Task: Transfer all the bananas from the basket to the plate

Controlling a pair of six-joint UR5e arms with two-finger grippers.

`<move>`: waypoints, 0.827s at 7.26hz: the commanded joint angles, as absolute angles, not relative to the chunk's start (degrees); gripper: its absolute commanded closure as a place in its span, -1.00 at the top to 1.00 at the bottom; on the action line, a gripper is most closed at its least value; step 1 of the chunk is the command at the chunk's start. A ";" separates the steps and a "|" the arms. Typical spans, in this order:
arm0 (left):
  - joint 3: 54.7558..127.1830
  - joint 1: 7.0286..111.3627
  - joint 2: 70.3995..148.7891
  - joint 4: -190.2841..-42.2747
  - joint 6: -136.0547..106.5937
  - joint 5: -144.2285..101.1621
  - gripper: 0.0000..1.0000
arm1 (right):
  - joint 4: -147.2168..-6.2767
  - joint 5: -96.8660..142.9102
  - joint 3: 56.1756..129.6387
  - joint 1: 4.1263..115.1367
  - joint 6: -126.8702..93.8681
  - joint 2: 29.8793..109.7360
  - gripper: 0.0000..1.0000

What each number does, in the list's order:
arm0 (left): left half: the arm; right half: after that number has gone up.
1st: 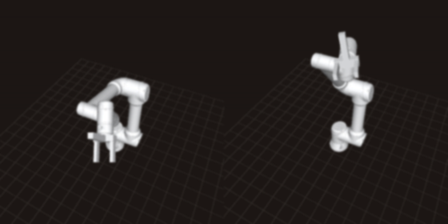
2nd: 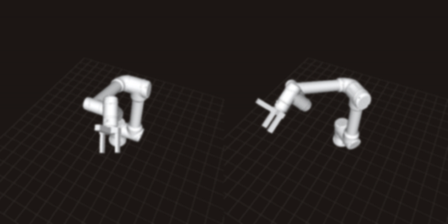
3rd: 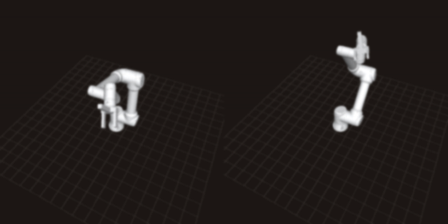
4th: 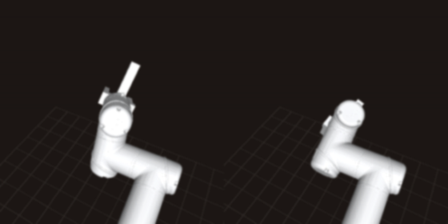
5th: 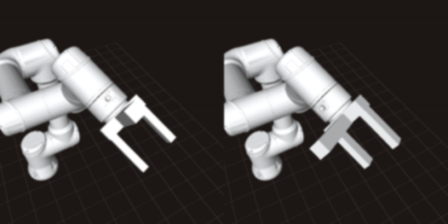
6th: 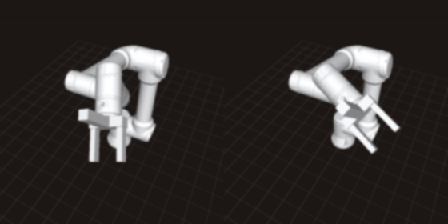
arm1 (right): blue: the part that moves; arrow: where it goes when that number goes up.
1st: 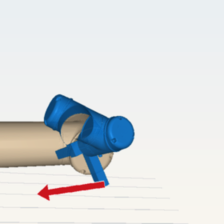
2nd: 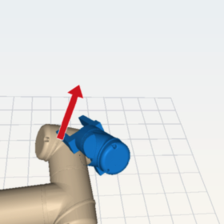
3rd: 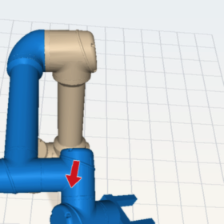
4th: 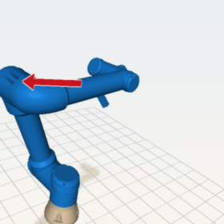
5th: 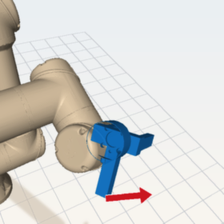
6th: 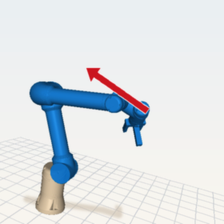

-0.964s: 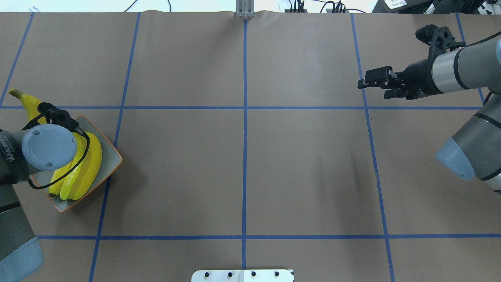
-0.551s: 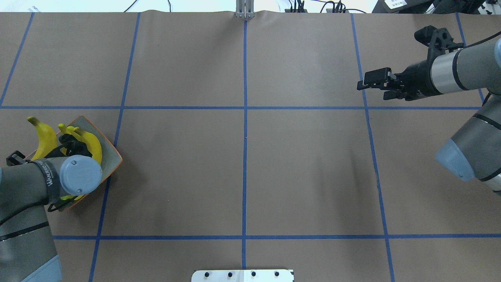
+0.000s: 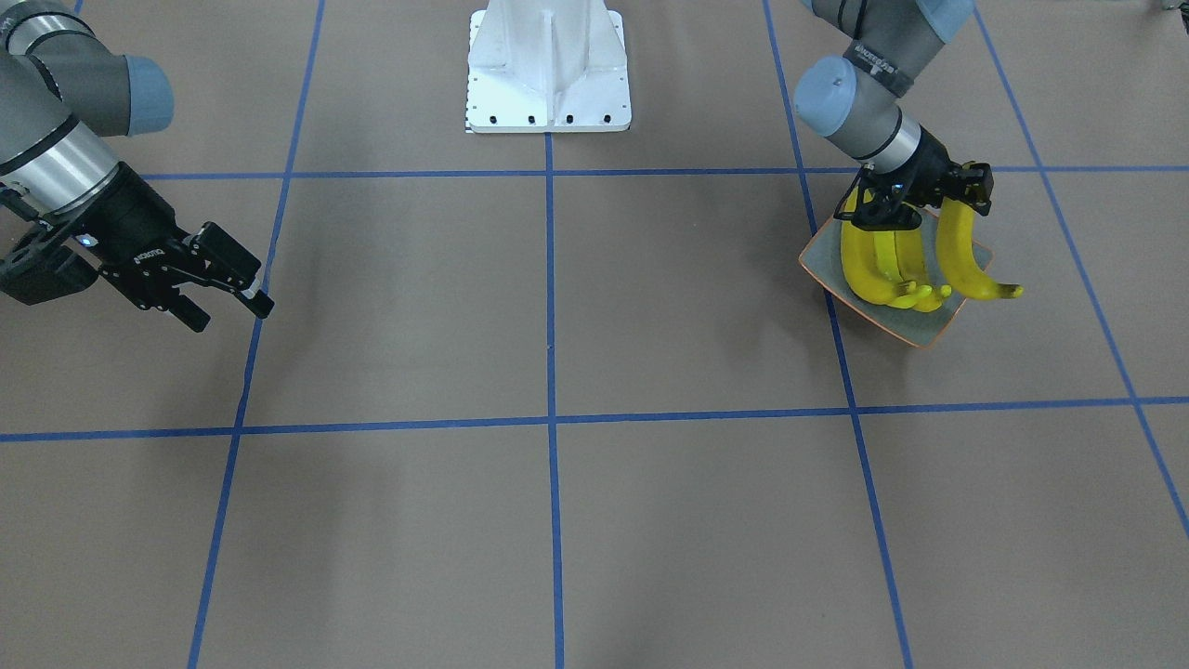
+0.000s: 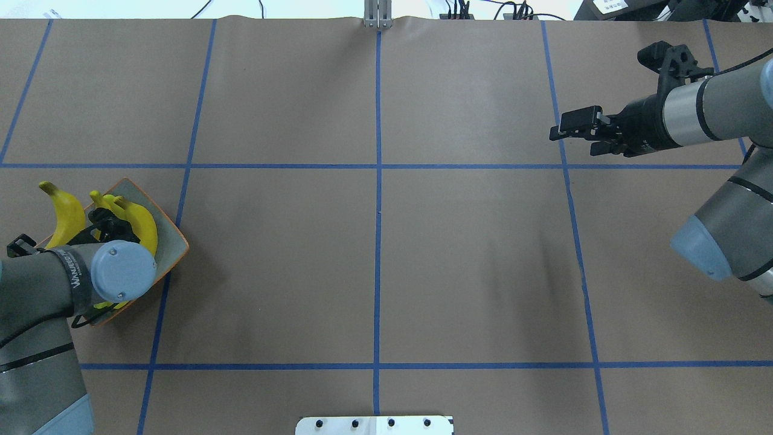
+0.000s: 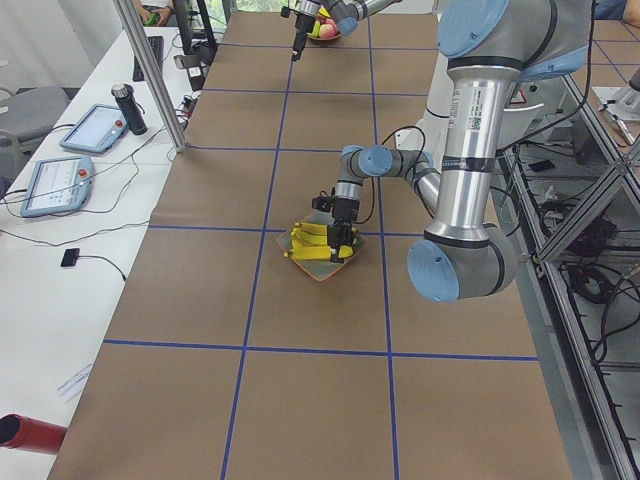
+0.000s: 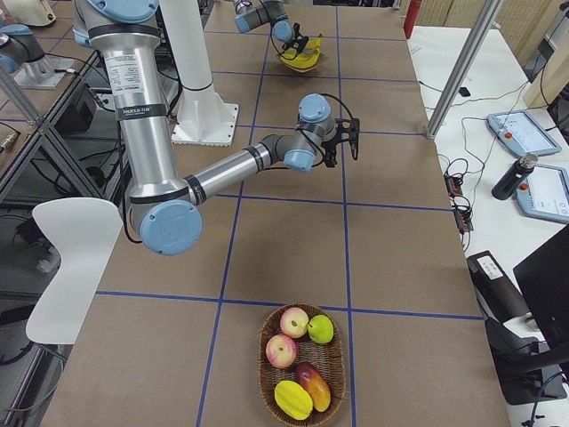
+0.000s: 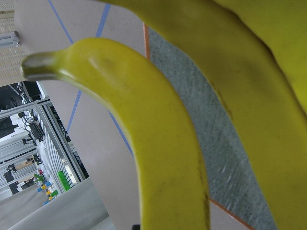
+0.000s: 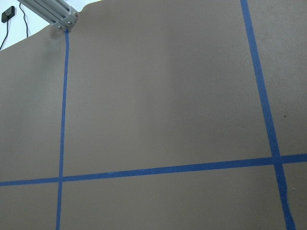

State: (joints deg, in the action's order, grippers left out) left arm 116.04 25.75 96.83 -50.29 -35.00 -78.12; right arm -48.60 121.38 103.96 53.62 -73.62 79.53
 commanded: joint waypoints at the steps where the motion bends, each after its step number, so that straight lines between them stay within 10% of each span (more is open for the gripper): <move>1: 115.84 25.75 96.68 -49.84 -34.63 -78.31 -0.83 | -48.60 121.38 103.98 53.61 -73.65 79.45 1.00; 2: 115.84 25.66 96.68 -49.49 -34.54 -78.31 0.32 | -48.60 121.38 104.06 53.61 -73.65 79.37 1.00; 3: 116.01 25.66 96.85 -49.48 -34.54 -78.40 0.99 | -48.60 121.38 104.15 53.53 -73.65 79.37 1.00; 6: 120.91 26.19 98.96 -49.48 -34.72 -81.37 1.00 | -48.60 121.29 104.24 53.53 -73.74 79.28 1.00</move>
State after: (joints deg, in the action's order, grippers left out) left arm 118.45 25.83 97.99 -49.49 -34.70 -80.11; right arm -48.60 121.32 104.20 53.53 -73.73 79.31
